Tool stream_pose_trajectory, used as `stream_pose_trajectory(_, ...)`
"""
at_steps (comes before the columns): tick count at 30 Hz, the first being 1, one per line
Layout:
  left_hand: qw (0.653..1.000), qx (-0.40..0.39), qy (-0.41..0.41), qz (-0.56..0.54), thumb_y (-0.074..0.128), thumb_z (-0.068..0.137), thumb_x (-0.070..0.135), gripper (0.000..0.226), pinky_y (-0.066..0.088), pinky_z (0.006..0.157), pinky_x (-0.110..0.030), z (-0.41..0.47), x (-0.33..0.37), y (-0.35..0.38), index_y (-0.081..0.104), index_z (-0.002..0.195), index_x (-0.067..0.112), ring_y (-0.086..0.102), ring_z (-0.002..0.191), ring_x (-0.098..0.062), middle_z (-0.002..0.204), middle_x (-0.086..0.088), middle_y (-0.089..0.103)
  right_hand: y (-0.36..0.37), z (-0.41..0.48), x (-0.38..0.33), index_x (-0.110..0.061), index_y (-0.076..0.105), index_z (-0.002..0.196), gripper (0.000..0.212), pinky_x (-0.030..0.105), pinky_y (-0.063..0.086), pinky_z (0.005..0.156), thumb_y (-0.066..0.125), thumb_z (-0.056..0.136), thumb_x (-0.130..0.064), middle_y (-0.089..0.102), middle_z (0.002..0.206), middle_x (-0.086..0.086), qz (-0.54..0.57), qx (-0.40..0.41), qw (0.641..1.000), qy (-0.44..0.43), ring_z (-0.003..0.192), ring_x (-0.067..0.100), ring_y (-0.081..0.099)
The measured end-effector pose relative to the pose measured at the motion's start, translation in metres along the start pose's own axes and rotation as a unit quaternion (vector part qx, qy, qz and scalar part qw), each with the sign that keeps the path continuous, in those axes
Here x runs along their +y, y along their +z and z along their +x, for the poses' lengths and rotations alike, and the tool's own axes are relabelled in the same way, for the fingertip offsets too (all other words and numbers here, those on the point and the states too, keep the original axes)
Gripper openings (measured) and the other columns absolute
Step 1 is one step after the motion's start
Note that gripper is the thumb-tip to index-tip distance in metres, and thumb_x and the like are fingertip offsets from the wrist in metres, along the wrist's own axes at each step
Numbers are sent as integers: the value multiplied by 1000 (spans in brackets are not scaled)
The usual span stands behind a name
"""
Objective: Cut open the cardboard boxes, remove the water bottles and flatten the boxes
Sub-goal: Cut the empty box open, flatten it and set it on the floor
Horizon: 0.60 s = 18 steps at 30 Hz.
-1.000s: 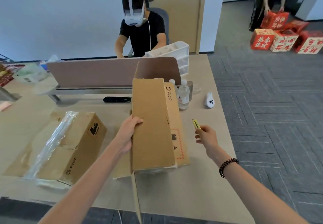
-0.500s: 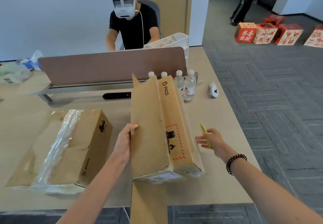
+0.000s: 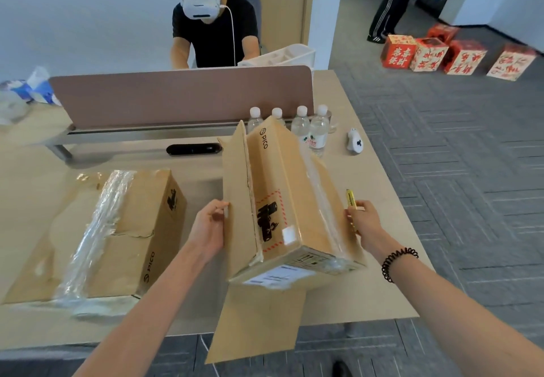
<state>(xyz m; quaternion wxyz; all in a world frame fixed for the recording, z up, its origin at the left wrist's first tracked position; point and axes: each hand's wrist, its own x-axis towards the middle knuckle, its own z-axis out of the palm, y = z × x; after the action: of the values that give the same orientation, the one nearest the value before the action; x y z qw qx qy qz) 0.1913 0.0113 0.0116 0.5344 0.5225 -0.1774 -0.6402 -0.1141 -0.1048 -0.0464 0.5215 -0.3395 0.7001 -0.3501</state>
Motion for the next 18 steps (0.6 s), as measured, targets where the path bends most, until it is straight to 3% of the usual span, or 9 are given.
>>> stream_pose_trajectory(2, 1000, -13, -21, 4, 45, 88, 22, 32, 49, 82, -39, 0, -5, -4, 63, 106, 2, 63, 81, -26, 94, -13, 68, -5, -1, -5, -14, 52, 112, 13, 29, 33, 57, 49, 99, -14, 58, 100, 12, -12, 24, 999, -27, 73, 16, 46)
stream_pose_trajectory(6, 997, 26, -43, 56, 35, 100, 20, 34, 49, 63, -30, 3, -19, -6, 64, 91, 6, 60, 65, -19, 79, -8, 62, -14, -5, -10, -14, 51, 113, 13, 30, 34, 59, 48, 100, -15, 57, 102, 11, -27, 22, 997, -62, 79, 18, 46)
stream_pose_trajectory(10, 993, 88, -61, 55, 39, 105, 29, 37, 56, 52, -26, 3, -27, 0, 65, 90, 8, 67, 60, -18, 78, -9, 67, -14, -14, -10, -11, 53, 110, 11, 28, 36, 56, 48, 100, -13, 55, 91, 7, -33, 11, 996, -77, 68, 15, 45)
stream_pose_trajectory(13, 984, 145, -64, 83, 40, 102, 49, 47, 57, 80, -38, 5, -33, -1, 68, 108, 12, 69, 91, -27, 98, -11, 72, -9, -20, -8, -11, 55, 106, 8, 29, 37, 59, 50, 99, -11, 53, 86, 1, -28, -2, 995, -91, 70, 15, 46)
stream_pose_trajectory(15, 979, 166, -76, 91, 35, 99, 59, 59, 52, 96, -48, 6, -38, -9, 66, 119, 13, 68, 101, -32, 107, -14, 72, -7, -22, -5, -11, 56, 103, 7, 30, 37, 63, 52, 98, -12, 54, 90, 1, -50, -5, 992, -115, 79, 18, 48)
stream_pose_trajectory(18, 972, 181, -88, 123, 26, 99, 64, 69, 49, 100, -49, 4, -43, -16, 64, 122, 11, 67, 104, -33, 109, -15, 72, -5, -26, -7, -12, 56, 101, 5, 29, 36, 63, 52, 97, -13, 54, 93, 2, -101, -17, 985, -140, 81, 16, 47)
